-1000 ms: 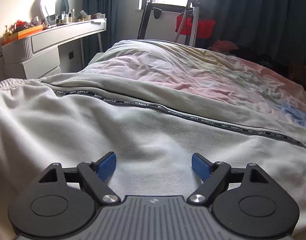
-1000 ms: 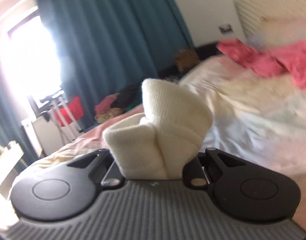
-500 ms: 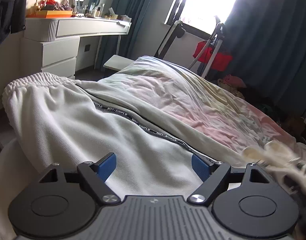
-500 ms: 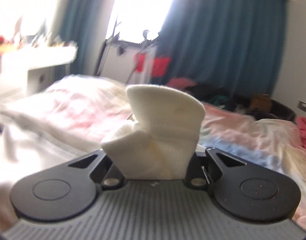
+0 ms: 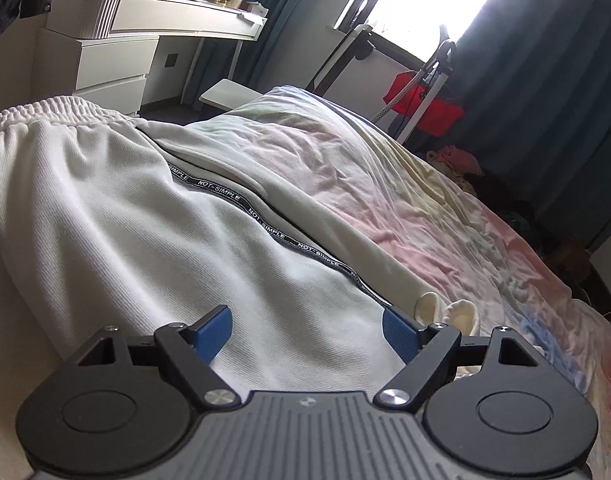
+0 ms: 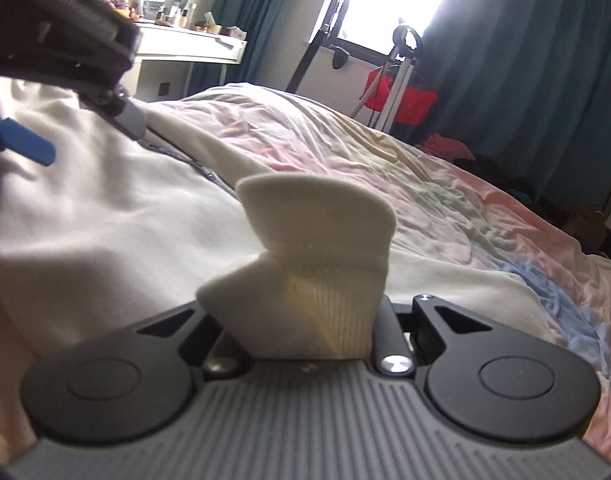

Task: Fold clothes
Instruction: 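Open the left tool while the right tool lowers its cuff onto the waistband, then pinch the folded leg edge with the left tool while the right tool pinches fabric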

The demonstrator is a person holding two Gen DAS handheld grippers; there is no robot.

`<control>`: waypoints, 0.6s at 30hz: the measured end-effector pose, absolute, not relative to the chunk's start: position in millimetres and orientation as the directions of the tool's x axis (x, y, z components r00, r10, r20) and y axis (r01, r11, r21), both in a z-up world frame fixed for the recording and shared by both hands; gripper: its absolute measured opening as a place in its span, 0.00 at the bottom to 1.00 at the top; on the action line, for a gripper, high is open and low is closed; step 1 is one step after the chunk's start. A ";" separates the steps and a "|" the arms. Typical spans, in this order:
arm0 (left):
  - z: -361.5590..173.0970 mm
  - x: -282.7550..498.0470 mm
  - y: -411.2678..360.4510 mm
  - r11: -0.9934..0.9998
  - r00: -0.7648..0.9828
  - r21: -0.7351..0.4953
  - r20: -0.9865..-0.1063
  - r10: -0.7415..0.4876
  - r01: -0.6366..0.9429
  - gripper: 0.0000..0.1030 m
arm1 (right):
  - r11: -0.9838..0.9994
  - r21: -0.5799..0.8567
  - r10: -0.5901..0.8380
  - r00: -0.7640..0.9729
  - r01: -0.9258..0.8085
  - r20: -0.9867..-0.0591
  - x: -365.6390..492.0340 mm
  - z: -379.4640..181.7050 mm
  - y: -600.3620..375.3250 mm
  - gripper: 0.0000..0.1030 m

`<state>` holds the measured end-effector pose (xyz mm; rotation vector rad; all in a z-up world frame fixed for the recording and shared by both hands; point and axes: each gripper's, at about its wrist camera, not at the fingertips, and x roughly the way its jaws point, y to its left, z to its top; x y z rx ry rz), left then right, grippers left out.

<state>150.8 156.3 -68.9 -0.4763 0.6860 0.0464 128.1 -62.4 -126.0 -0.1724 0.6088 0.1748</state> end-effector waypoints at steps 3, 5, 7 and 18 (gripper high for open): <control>-70.3 152.9 158.6 0.885 0.779 -0.419 -0.617 -0.113 -0.203 0.81 | 0.967 -0.011 0.195 0.769 -0.255 -0.609 130.2 -119.1 -65.4 0.36; -70.4 154.2 160.0 0.880 0.782 -0.428 -0.613 -0.113 -0.208 0.81 | 0.959 0.054 0.251 0.741 -0.279 -0.623 131.5 -114.6 -67.4 0.62; -70.5 154.8 161.5 0.877 0.783 -0.432 -0.612 -0.115 -0.209 0.81 | 0.946 0.120 0.307 0.711 -0.301 -0.633 132.9 -110.1 -69.4 0.86; -73.2 150.2 149.9 0.860 0.773 -0.495 -0.591 -0.231 -0.121 0.81 | 0.794 0.558 0.544 0.691 -0.241 -0.476 110.5 -51.9 -162.6 0.84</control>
